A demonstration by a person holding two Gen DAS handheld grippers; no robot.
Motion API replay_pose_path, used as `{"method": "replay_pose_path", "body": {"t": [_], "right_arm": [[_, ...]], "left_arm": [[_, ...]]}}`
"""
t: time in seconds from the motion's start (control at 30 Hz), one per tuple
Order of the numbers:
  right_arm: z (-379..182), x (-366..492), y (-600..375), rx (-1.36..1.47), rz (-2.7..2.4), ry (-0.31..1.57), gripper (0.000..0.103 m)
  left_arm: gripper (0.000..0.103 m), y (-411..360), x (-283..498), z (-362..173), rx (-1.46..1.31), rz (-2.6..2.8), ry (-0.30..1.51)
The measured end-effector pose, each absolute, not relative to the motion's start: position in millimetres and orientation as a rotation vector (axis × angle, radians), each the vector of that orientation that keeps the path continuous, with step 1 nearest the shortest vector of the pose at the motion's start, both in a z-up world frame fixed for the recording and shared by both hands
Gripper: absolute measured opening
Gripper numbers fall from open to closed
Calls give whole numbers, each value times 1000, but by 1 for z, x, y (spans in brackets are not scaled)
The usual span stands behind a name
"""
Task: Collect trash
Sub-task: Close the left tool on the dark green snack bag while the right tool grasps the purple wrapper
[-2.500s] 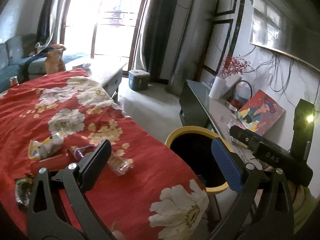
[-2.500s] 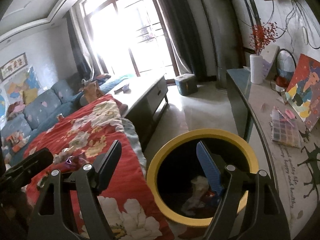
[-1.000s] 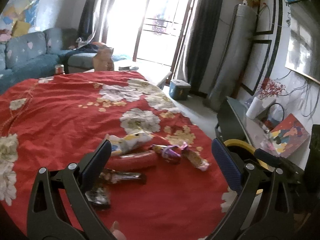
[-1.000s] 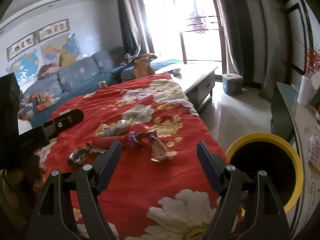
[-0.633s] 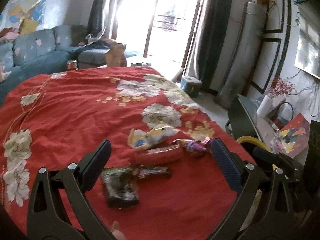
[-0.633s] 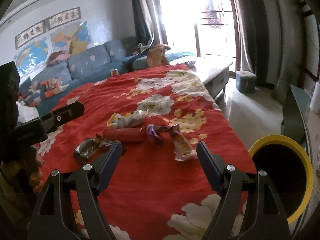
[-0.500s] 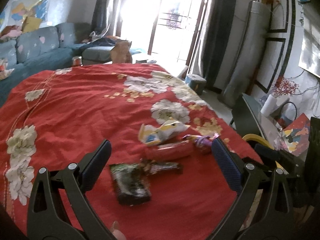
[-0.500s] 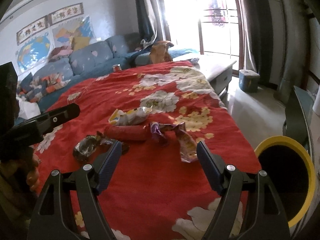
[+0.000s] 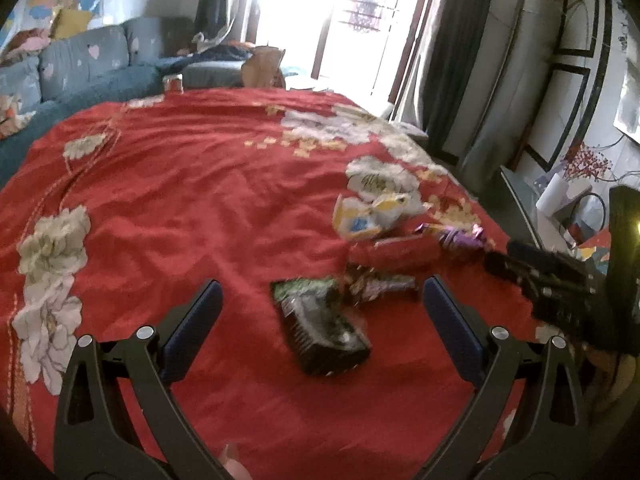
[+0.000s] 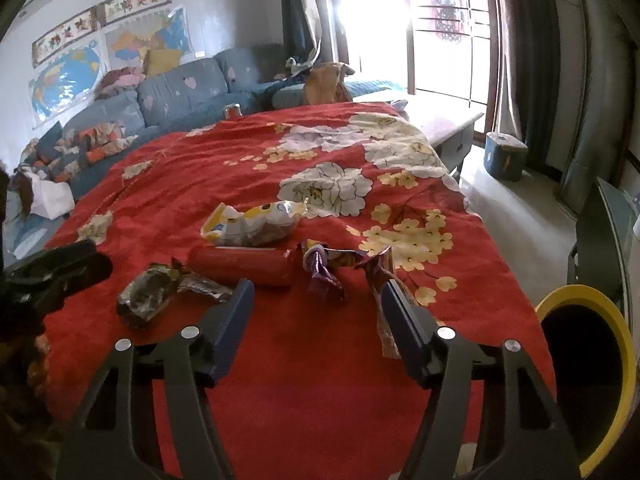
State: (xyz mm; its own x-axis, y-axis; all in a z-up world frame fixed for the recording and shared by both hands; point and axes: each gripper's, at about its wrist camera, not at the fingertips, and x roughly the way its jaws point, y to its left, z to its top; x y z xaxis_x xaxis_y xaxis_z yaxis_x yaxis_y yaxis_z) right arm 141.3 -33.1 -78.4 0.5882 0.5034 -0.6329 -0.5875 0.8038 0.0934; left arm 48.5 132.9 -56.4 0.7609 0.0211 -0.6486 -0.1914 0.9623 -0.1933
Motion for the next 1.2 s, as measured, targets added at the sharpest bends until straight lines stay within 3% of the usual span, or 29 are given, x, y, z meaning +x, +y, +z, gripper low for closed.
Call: {"method": "replay_pose_path", "body": {"t": [0.17, 0.33, 0.6, 0.9, 1.2], "right_arm": [[-85, 153, -27, -131, 634, 718, 52], [-93, 161, -22, -128, 634, 742, 48], [-103, 166, -17, -120, 641, 768, 21], [-103, 157, -18, -100, 670, 760, 19], [-97, 143, -26, -78, 689, 753, 19]], "left_arm": [[92, 140, 50, -71, -291, 100, 751], [82, 143, 52, -85, -340, 79, 794], [60, 141, 55, -92, -369, 62, 810], [25, 148, 60, -99, -389, 56, 846], [18, 150, 57, -90, -383, 48, 814]]}}
